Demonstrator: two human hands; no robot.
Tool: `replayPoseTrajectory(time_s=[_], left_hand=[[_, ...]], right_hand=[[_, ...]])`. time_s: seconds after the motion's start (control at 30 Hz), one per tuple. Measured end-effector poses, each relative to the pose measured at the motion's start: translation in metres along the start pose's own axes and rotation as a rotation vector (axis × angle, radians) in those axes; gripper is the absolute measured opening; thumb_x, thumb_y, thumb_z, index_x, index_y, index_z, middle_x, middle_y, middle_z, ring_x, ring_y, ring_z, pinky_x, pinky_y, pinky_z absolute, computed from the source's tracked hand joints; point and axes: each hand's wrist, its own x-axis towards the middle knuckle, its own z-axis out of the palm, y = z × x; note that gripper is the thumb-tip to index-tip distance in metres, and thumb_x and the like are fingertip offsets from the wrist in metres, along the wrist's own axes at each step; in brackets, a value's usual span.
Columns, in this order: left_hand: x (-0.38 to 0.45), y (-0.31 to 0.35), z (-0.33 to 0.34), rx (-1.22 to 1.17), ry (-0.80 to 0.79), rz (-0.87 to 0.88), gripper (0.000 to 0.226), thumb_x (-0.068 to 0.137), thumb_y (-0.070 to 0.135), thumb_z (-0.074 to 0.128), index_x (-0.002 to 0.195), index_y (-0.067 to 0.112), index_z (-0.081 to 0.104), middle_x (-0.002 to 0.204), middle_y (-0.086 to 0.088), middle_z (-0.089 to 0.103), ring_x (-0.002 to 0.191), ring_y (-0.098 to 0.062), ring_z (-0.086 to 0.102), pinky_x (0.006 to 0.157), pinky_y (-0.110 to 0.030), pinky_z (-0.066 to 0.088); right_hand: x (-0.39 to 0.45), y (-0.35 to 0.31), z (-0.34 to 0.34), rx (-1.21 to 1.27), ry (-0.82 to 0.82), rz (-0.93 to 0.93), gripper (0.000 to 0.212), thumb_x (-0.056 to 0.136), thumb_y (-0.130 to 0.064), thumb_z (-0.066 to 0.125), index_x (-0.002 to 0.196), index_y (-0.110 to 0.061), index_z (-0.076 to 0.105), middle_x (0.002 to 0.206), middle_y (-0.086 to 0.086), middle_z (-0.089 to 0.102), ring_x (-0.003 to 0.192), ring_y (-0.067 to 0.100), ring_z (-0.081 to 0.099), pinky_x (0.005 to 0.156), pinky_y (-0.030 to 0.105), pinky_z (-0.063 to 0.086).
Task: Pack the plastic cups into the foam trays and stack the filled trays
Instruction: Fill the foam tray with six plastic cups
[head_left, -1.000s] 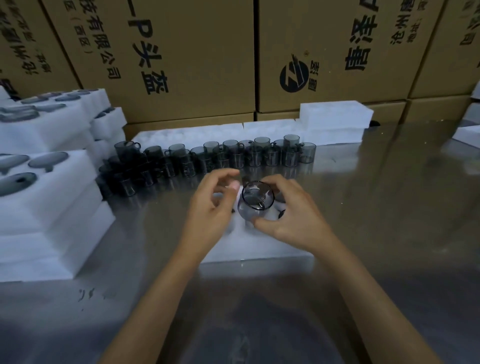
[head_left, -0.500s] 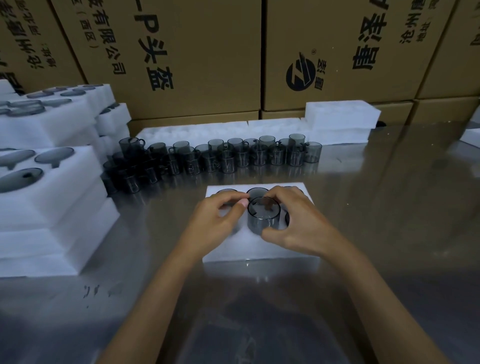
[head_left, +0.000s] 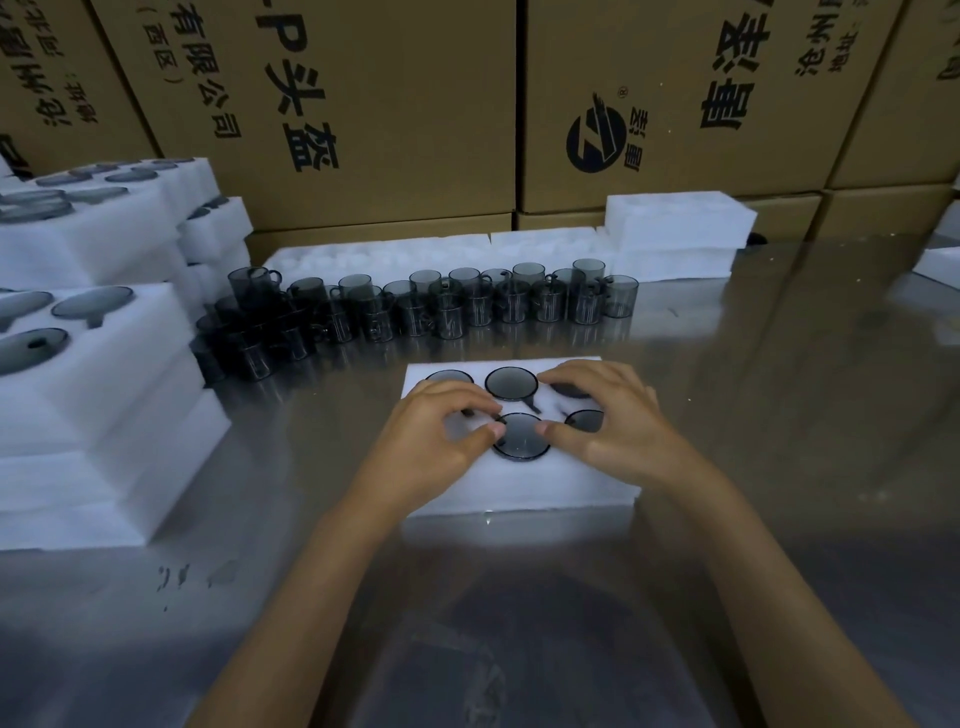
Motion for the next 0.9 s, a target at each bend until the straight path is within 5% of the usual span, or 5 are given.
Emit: replayPoseTrajectory(time_s=[0.17,0.33,0.57,0.7,0.9], left_hand=[[0.001,-0.003,-0.001,-0.199,0.198,0.001,0.02,0.091,0.01,0.069,0.107,0.02,0.075,0.107,0.011,0.071,0.098,-0.004,0.064,0.089,-0.014,0.046],[0.02,-0.06,-0.02,-0.282,0.471,-0.237,0.025,0.096,0.001,0.055,0.109,0.018,0.066,0.108,0.005,0.07,0.097,-0.006,0.062,0.086,-0.012,0.046],[0.085,-0.103,-0.013,-0.418,0.31,-0.508,0.024,0.096,0.003,0.054,0.106,0.021,0.065,0.106,-0.013,0.068,0.09,-0.024,0.064,0.079,-0.04,0.057],[0.149,-0.094,-0.016,-0.137,0.034,-0.439,0.035,0.094,0.01,0.057,0.126,0.027,0.059,0.091,-0.004,0.065,0.081,-0.02,0.06,0.065,-0.028,0.05],[0.187,-0.091,0.009,0.341,-0.232,-0.369,0.046,0.092,0.012,0.057,0.135,0.029,0.054,0.135,-0.011,0.057,0.112,-0.03,0.057,0.083,-0.03,0.044]], right_hand=[[0.003,0.009,0.004,0.482,0.127,0.152,0.029,0.079,-0.053,0.074,0.107,-0.054,0.065,0.126,-0.031,0.053,0.128,-0.008,0.038,0.105,0.02,0.033],[0.002,0.032,0.005,1.004,0.354,0.467,0.03,0.086,-0.045,0.064,0.111,-0.031,0.072,0.121,-0.008,0.07,0.116,0.012,0.063,0.105,0.039,0.049],[0.015,0.047,0.015,0.929,0.472,0.463,0.016,0.093,-0.035,0.061,0.1,-0.028,0.074,0.105,-0.009,0.074,0.105,0.02,0.068,0.085,0.03,0.055],[0.022,0.053,0.017,0.87,0.468,0.43,0.018,0.096,-0.037,0.057,0.102,-0.032,0.073,0.102,-0.016,0.073,0.102,0.012,0.068,0.087,0.033,0.055],[0.025,0.059,0.019,0.898,0.48,0.424,0.018,0.095,-0.035,0.056,0.096,-0.031,0.073,0.106,-0.012,0.073,0.104,0.019,0.068,0.09,0.041,0.056]])
